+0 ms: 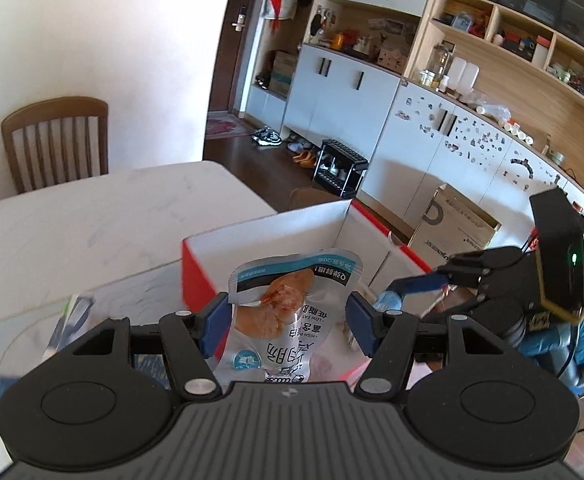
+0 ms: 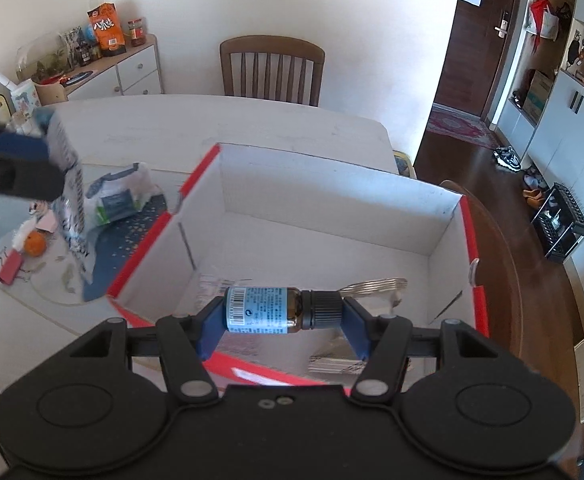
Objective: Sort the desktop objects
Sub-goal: 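Lower the bottle into the box with the right gripper while the left lowers the packet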
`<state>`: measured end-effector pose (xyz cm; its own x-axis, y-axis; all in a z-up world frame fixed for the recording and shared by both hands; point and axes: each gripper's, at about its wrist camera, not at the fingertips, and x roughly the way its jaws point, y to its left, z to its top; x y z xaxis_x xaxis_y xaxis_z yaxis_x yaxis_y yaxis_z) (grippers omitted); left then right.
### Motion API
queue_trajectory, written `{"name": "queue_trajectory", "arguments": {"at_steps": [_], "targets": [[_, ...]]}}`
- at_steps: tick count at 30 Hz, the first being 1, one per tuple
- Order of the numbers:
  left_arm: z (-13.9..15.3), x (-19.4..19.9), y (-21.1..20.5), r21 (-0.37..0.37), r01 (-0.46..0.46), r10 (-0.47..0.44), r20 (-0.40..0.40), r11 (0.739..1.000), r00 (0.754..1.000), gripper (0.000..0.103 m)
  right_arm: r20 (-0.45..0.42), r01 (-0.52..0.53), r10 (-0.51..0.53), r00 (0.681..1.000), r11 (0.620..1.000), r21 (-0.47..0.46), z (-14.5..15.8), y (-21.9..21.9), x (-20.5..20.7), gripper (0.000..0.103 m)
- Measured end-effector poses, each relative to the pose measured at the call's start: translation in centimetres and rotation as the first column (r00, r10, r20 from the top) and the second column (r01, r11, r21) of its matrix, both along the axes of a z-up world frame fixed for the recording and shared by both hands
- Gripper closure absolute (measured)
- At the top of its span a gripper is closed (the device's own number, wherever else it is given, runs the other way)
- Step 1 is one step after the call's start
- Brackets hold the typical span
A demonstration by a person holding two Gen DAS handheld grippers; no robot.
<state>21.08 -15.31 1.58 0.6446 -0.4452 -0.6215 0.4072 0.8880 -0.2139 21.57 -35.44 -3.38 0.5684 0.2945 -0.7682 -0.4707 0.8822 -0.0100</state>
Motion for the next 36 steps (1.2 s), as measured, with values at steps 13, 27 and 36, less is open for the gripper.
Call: {"name": "queue_trajectory", "arguments": {"at_steps": [13, 27, 36], "targets": [[-3.1, 7.6, -5.7, 0.146, 0.076, -0.069, -0.051, 0.986, 0.996, 0.041, -0.036, -0.034, 0.033, 0.999, 0.999, -0.025, -2.4, 0.0, 3.0, 0.042], [-9.4, 12.7, -9.9, 0.352, 0.158, -0.109, -0.153, 0.923, 0.982, 0.041, -0.17, -0.051, 0.05, 0.984, 0.999, -0.001, -5.8, -0.3, 5.9, 0.042], [-11.1, 14.5, -11.9, 0.401, 0.192, -0.123, -0.193, 0.896, 0.974, 0.041, -0.203, -0.108, 0.092, 0.975, 0.992, -0.067, -6.7, 0.6, 7.0, 0.042]]}}
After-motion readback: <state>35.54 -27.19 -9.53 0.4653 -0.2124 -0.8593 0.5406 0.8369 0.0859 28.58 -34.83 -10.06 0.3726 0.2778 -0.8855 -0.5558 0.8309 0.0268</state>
